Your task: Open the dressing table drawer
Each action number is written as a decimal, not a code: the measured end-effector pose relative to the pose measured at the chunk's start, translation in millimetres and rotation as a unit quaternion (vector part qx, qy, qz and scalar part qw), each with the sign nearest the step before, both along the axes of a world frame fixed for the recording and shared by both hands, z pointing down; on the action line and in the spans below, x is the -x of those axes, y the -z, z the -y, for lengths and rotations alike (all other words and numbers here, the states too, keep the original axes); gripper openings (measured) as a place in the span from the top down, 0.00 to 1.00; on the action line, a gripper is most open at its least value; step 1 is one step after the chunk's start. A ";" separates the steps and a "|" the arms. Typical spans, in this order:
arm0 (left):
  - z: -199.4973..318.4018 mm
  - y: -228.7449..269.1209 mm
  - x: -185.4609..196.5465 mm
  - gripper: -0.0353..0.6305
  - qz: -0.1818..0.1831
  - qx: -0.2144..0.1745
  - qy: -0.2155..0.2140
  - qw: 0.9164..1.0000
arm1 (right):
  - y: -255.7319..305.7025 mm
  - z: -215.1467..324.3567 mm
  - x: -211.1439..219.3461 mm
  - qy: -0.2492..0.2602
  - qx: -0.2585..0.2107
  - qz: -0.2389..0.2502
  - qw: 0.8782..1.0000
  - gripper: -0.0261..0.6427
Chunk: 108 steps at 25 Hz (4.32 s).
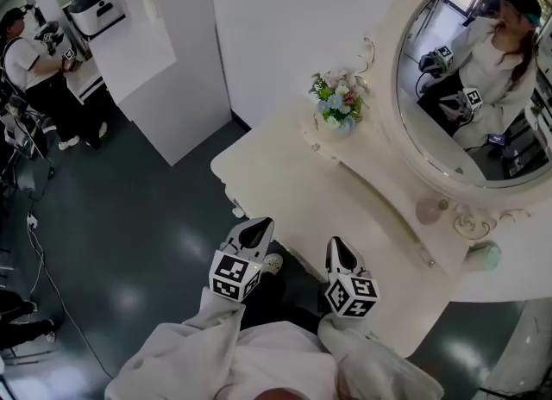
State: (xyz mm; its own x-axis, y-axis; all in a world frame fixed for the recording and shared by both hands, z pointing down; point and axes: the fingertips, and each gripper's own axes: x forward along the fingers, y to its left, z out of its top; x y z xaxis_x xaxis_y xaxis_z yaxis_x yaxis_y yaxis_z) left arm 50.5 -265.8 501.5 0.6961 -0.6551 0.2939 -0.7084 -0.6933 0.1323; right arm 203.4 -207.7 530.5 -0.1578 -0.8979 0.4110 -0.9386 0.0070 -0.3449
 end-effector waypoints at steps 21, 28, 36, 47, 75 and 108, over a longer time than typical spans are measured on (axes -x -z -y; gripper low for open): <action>125.5 -28.0 -44.4 0.92 0.005 0.016 -0.084 0.996 | -3.0 88.5 -26.7 -0.079 -0.001 -0.013 0.997 0.91; 158.3 -54.0 -81.7 0.92 0.010 0.038 -0.125 0.991 | -8.3 102.2 -29.4 -0.087 0.008 -0.021 0.996 0.91; 189.9 -80.3 -128.4 0.91 0.030 0.048 -0.152 0.987 | -17.3 113.2 -35.7 -0.089 0.026 -0.022 0.995 0.91; 227.6 -117.7 -162.6 0.76 0.082 0.071 -0.123 0.986 | -25.6 116.8 -44.4 -0.093 0.046 -0.011 0.995 0.91; 217.0 -132.3 -153.4 0.79 0.126 0.077 -0.133 0.980 | -31.1 120.8 -34.1 -0.071 0.048 0.005 0.996 0.91; 186.0 -133.7 -117.7 0.80 0.130 0.081 -0.126 0.980 | -25.0 98.7 -17.5 -0.064 0.035 0.000 0.997 0.91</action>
State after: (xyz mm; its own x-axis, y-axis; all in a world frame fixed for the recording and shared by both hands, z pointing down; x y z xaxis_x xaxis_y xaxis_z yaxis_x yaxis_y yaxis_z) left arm 168.2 -451.7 635.1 0.7176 -0.4024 0.5684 -0.5416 -0.8355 0.0923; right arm 220.9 -306.4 555.6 -0.0441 -0.8801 0.4728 -0.9301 -0.1365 -0.3409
